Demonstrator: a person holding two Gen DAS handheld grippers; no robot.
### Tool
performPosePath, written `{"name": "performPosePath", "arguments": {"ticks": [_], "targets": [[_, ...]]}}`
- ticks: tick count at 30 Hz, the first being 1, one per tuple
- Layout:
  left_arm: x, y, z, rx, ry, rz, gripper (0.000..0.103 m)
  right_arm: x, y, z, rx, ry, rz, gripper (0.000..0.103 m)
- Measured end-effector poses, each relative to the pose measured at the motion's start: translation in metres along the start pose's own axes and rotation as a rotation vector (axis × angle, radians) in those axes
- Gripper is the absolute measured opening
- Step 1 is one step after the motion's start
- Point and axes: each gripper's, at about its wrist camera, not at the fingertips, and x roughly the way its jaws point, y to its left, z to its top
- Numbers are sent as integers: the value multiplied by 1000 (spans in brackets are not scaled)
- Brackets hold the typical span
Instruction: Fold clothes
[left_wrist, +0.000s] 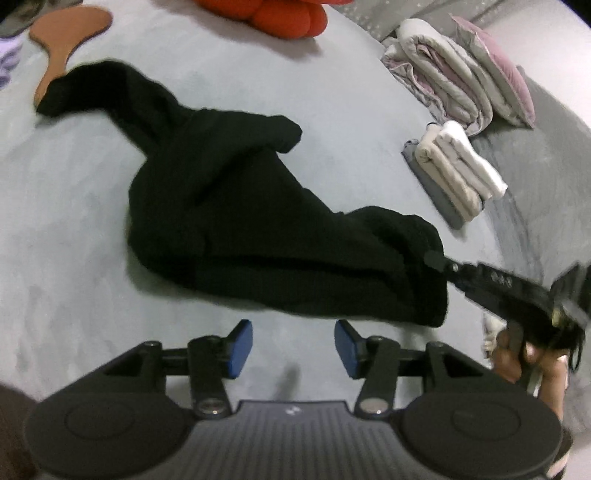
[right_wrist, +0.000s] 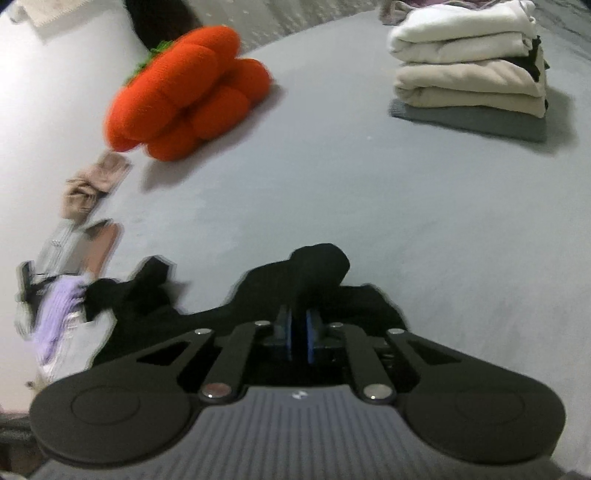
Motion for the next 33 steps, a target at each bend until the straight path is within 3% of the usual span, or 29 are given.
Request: {"name": "performPosePath", "arguments": {"ticks": [12,20,29,31,33], "targets": [[-12,-10,-25,-63,-32,-154,55,-64,53,-67,-107,22,186,9],[-16,2,-54,-175,42,-241,56,-69,75,-115,-135,70,238,9],[-25,19,-43,-192,-52,-108,57,-52,79,-157,-162,199,236,9],[-27,22,-39,-194,-76,-73,57,-51,75,-157,-159,211,212,16],[-29,26,-35,-197,-101,-38,57,-55,72,-152,-156,205,202,17]]}}
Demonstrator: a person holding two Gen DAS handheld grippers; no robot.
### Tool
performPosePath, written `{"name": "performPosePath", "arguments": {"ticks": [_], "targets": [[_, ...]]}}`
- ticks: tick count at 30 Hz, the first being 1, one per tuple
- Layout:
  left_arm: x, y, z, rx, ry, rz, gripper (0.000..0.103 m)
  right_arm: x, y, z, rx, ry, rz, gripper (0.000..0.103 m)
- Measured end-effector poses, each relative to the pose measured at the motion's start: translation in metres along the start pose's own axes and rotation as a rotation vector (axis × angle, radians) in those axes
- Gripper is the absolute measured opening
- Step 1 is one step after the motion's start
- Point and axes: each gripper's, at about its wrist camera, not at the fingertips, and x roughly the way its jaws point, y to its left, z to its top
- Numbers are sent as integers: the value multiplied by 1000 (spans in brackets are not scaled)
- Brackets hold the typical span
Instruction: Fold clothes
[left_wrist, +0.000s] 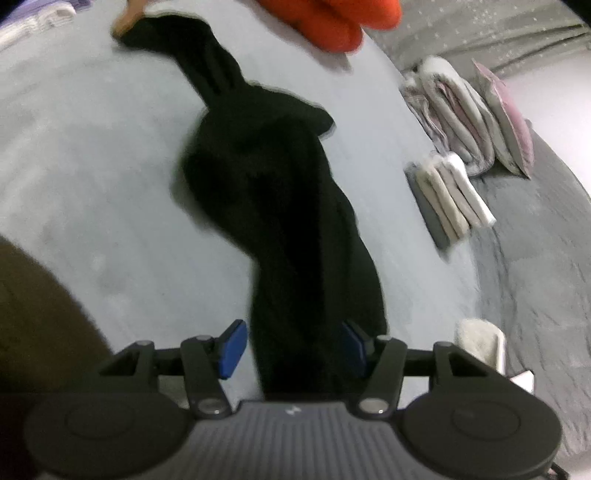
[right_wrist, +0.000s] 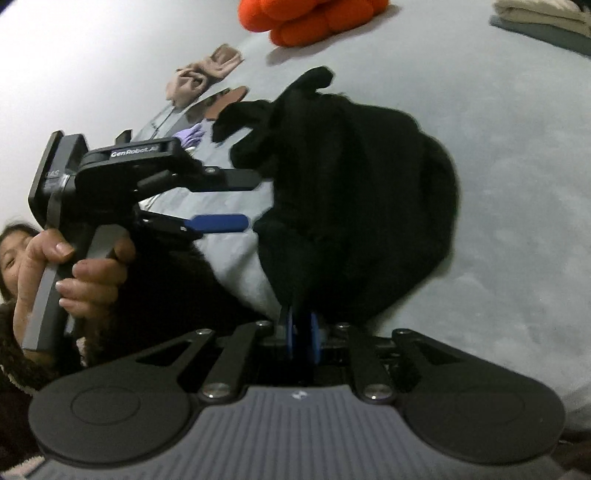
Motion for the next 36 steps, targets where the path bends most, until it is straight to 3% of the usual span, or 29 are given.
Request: {"name": "performPosePath", "arguments": {"ticks": [2,4,5,6,10,12,13,14,15,17,23,28,36], "targets": [[-2,3,5,0,-28,32,57,-7,-3,4,2,-13,-1,17],[3,4,14,-4,-39,53,58,-14,-4,10,1,-30,-16,26],[6,5,19,-6,-41,62,58,-17,-5,13,-2,-40,-27,42],[9,5,25,-8,-44,71,58,-19,-5,16,-5,-55,-38,51],[21,7,46,-17,-54,106,58,-22,-9,24,13,-76,-56,51],[27,8,56,-21,-59,123,53,-23,-11,27,22,-81,-62,51],[30,8,62,-23,-62,132,47,-22,-11,30,24,-82,-65,51],[33,8,67,-25,-65,141,24,-21,-12,32,26,-82,-67,51],[36,9,72,-27,-67,149,9,-21,-12,35,28,-83,-69,51],[42,10,83,-32,-72,167,7,-20,-10,40,29,-85,-63,51],[23,-31,94,132,-99,66,6,-17,0,60,-13,-102,-64,54],[5,-69,92,285,-99,-14,6,-7,18,86,-78,-123,-57,61],[-21,-110,86,487,-70,-127,6,-2,44,129,-207,-193,-65,64]]}}
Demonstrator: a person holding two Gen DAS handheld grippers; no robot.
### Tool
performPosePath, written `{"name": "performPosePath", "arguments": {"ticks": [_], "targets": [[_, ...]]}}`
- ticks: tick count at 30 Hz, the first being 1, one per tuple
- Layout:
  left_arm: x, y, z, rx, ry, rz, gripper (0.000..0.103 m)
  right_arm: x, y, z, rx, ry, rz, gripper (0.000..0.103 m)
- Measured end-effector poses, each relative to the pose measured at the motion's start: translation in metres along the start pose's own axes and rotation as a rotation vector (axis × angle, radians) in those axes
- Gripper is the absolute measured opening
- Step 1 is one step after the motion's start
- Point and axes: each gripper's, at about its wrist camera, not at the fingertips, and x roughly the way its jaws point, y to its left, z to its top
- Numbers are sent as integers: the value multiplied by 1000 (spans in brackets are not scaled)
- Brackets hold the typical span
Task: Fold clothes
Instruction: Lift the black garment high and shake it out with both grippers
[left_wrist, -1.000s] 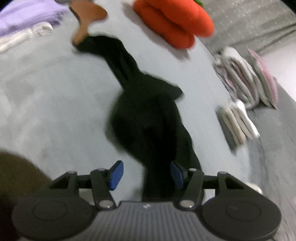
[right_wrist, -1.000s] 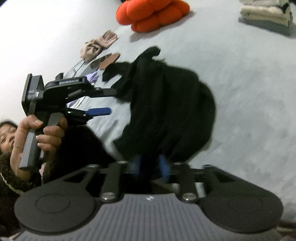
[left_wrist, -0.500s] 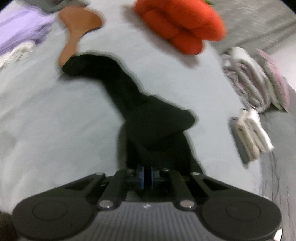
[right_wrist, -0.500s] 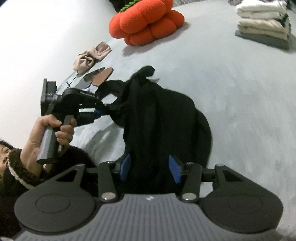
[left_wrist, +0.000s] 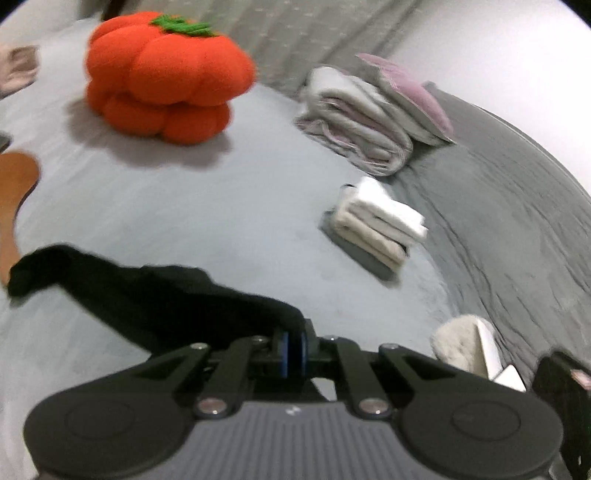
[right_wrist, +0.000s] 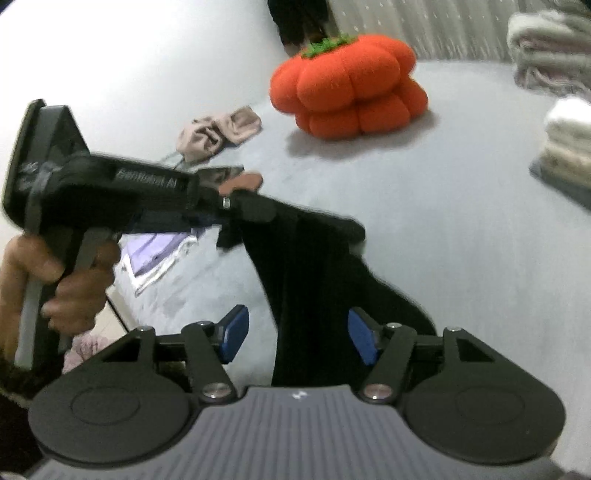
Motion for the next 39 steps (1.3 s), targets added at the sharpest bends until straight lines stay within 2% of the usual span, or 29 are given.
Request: {"name": "performPosePath", "arguments": {"ticks": [5,6,7,8,9,10,11,12,14,18,20,23,24,26,29,34,36,37,38,39], "targets": [[-4,-14,3,26,17,-92,6,7,1,16,-23,-39,14,64],[-3,-15,2,27,14,-98,6,10,1,17,-19,-40,23,61],[-3,-15,2,29,7,-96,6,13,0,18,-10,-36,31,54],[-2,-16,1,32,0,-94,7,16,-1,18,5,-30,40,24],[-2,-15,0,33,-9,-88,8,19,-3,18,29,-22,50,5],[-3,-12,-3,28,-19,-76,8,22,-6,18,53,-14,60,5],[-6,-9,-6,20,-29,-65,16,23,-8,18,77,-12,64,5],[-8,-4,-9,9,-37,-60,30,23,-10,17,99,-19,52,5],[-13,7,-17,-10,-46,-61,50,17,-16,17,136,-41,21,5],[-11,24,-40,-14,-11,-49,61,0,-29,17,199,-79,-29,5],[-3,30,-55,-7,45,-53,65,-9,-34,18,214,-94,-50,5],[16,37,-82,-4,153,-48,77,-17,-37,20,220,-111,-72,5],[22,39,-90,-9,191,-42,78,-20,-38,21,221,-116,-79,5],[34,42,-106,-20,257,-30,78,-26,-40,21,224,-125,-94,5],[45,45,-121,-20,304,-30,78,-31,-44,20,227,-135,-114,5],[55,39,-136,48,327,-50,78,-40,-54,15,241,-152,-145,5],[58,34,-137,79,339,-57,75,-46,-59,11,253,-158,-158,5],[57,32,-136,84,334,-54,70,-49,-62,9,262,-162,-162,5],[52,31,-133,79,317,-44,52,-52,-65,6,271,-165,-167,5],[48,30,-129,75,299,-34,28,-55,-67,4,280,-168,-171,5]]}}
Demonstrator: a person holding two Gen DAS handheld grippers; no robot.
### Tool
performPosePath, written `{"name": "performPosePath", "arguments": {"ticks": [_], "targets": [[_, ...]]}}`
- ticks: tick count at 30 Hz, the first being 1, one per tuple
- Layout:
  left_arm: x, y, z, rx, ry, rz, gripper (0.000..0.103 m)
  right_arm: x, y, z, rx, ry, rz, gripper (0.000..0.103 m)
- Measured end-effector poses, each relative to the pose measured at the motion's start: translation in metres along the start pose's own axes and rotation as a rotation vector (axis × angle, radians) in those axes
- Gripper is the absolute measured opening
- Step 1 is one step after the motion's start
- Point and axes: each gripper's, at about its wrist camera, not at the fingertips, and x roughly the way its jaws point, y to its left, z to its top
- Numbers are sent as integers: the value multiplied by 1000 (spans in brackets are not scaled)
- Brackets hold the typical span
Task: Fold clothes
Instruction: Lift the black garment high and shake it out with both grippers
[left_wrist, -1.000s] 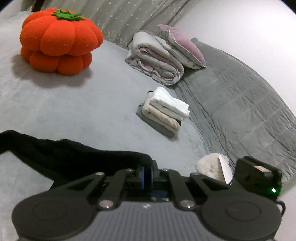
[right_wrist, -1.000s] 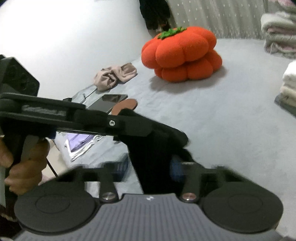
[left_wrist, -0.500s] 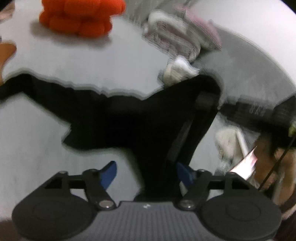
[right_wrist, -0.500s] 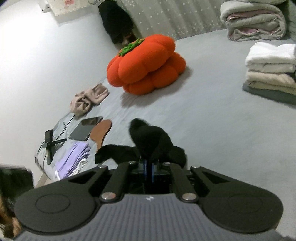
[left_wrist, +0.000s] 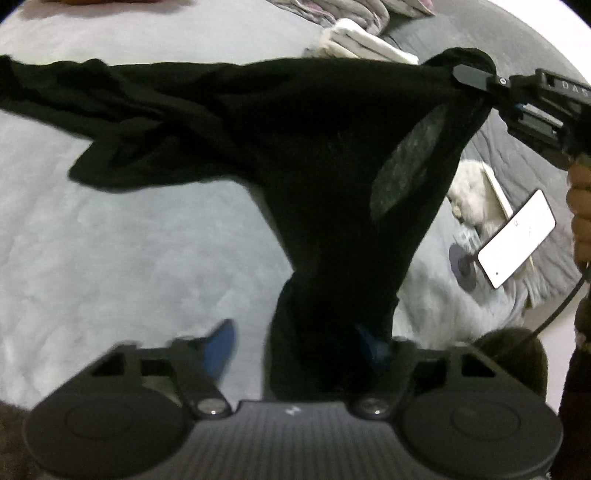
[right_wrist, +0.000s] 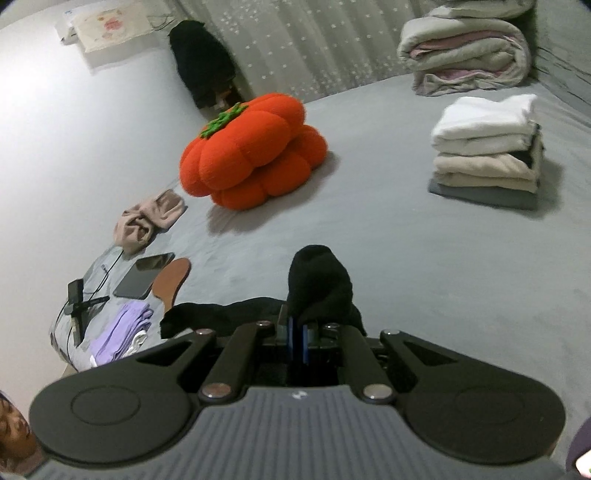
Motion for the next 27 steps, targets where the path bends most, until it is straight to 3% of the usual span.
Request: {"name": "performPosePath", "arguments": {"ticks": [2,4,12,18,27], "targets": [[-10,-2,4,-11,-34,20,10,-4,-6,-2,15,-5,-8,5],[-21,-3,7,-23,-69,40,7,-10,-12,-4,33,-13,-16,5],[-62,-10,22,-68,-207,119,6,-42,-23,-4,88,-101,-35,5],[-136,-40,55,-5,-443,204,5,-73,-6,9,94,-212,-6,5],[-242,-111,90,109,-723,271,5,-132,51,38,-10,-393,12,5]]}}
